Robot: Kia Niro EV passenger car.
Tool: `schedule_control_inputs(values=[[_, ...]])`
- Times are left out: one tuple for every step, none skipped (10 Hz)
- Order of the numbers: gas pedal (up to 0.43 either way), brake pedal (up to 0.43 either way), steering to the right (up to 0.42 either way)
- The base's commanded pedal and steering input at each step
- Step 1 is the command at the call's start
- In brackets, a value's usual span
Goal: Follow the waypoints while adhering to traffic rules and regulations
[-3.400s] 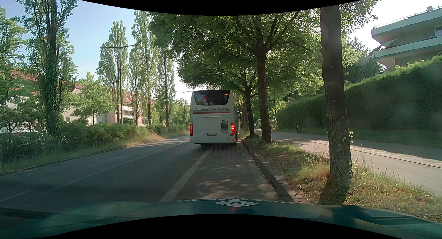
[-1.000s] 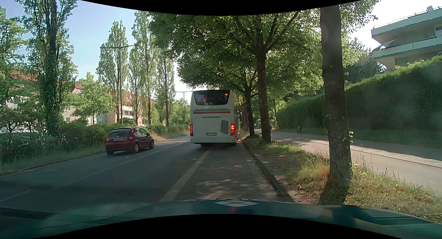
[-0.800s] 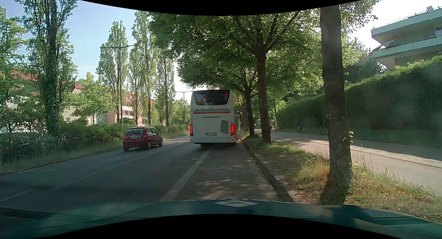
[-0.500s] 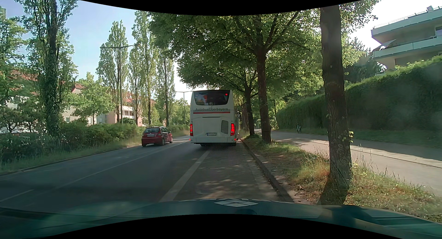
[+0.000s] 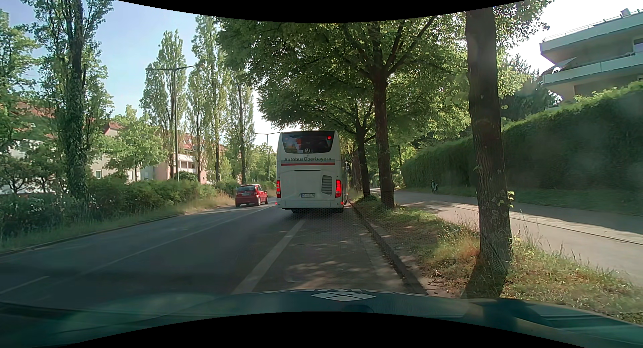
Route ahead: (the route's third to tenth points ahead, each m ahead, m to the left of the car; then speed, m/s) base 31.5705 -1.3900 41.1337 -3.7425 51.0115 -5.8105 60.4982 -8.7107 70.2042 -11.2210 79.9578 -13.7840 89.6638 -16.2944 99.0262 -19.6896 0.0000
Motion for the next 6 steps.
schedule_control_inputs(values=[[0.000,0.494,-0.035],[0.000,0.494,-0.035],[0.000,0.494,-0.035],[0.000,0.494,-0.035],[0.000,0.488,-0.035],[0.000,0.488,-0.035]])
